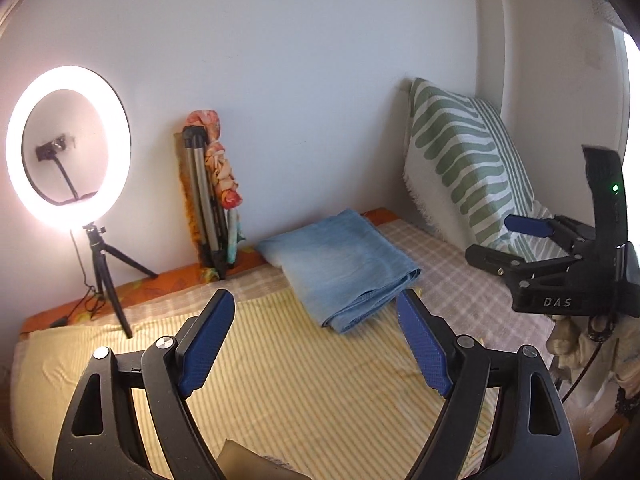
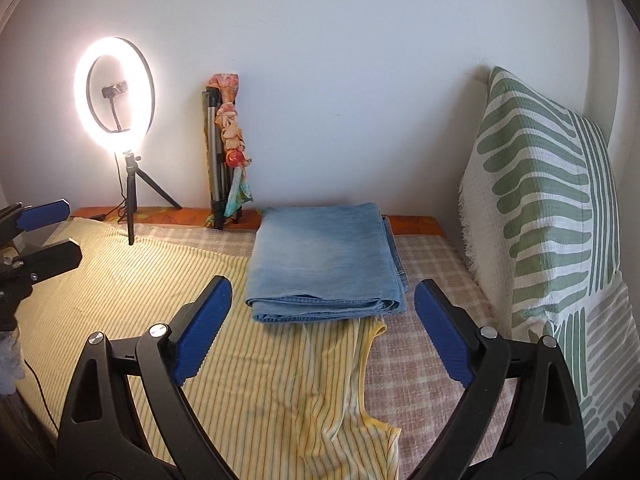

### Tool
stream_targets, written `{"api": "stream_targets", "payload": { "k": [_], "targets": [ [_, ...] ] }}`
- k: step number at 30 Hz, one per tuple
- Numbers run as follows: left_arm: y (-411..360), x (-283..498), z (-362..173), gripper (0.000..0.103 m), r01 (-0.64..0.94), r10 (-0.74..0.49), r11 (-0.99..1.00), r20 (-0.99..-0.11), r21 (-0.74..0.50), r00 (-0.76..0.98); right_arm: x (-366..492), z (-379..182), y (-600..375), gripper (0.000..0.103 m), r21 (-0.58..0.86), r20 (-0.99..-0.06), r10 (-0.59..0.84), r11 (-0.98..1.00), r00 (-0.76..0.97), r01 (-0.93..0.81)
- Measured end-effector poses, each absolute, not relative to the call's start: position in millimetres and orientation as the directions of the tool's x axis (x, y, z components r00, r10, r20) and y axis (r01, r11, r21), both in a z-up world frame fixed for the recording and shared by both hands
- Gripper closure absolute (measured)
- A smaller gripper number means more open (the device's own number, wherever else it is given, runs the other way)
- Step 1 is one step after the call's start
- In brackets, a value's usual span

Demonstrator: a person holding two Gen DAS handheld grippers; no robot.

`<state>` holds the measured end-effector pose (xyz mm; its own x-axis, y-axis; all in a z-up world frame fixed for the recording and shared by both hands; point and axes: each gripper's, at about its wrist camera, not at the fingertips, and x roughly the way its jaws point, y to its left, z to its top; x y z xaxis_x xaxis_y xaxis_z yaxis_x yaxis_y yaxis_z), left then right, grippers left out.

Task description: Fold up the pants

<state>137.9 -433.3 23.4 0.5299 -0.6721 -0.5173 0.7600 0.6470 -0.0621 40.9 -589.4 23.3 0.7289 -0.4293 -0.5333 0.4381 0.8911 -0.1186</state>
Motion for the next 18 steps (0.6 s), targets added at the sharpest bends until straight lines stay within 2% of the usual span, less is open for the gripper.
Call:
{"api": "stream_targets", "payload": {
  "k": [10,18],
  "targets": [
    [-413.9,133.9,20.2,0.02,0.753,-0.692,0.647,-0.504,-0.118,0.516,34.4,25.6,-570.9,0.008,-0.121,-0.527,-0.425,0.895,0.736,0.43],
    [-401.3,129.8,25.4,0.02,0.752,-0.695,0.65,-0.487,-0.111,0.529,33.9,29.9,-558.2,0.008,-0.112,-0.526,-0.414,0.9,0.743,0.421]
  ]
}}
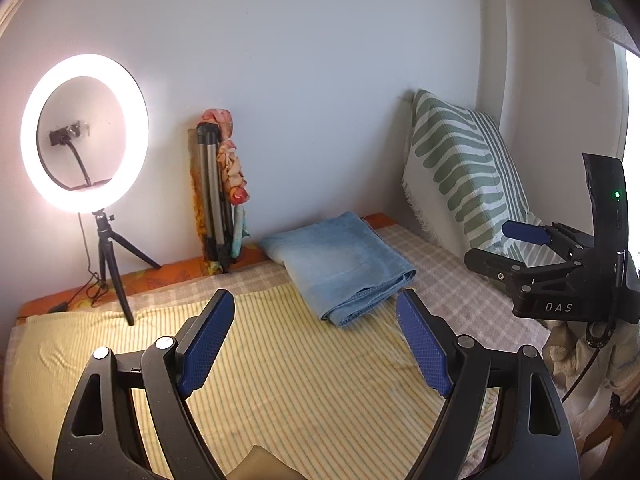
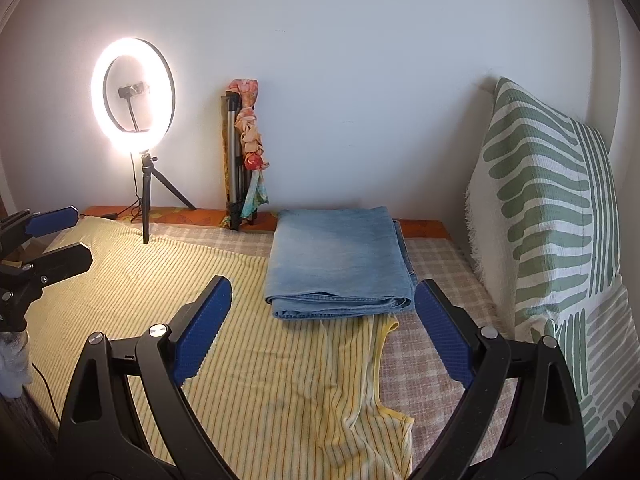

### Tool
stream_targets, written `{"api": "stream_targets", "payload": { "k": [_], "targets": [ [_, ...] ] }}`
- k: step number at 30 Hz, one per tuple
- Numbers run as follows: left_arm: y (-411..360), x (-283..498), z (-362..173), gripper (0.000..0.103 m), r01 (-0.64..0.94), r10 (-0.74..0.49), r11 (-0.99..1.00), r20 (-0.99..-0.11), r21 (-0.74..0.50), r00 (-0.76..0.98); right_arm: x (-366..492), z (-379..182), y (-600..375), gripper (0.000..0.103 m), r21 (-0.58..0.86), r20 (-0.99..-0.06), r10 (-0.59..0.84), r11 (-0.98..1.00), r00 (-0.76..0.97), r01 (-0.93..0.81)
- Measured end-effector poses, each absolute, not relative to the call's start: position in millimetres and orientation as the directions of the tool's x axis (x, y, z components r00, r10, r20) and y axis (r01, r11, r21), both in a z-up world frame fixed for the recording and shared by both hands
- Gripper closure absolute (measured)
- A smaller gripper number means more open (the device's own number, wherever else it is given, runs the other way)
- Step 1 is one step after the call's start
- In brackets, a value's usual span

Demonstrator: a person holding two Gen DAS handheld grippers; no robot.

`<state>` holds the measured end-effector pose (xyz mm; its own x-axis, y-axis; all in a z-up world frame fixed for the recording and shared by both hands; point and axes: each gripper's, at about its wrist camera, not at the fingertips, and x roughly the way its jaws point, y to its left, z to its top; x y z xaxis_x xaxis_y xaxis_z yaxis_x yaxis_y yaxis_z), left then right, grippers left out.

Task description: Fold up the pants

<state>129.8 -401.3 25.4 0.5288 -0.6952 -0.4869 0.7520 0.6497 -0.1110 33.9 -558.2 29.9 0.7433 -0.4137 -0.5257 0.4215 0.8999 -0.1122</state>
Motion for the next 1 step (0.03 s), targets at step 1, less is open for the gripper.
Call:
{"api": "stream_targets", "payload": {
  "k": [1],
  "targets": [
    [-399.4,128.9,26.5,0.02,0.751,-0.695,0.651,-0.484,-0.109,0.532,33.9,30.6,-556.4,0.008,-0.106,-0.526,-0.409,0.901,0.746,0.42]
  ]
}}
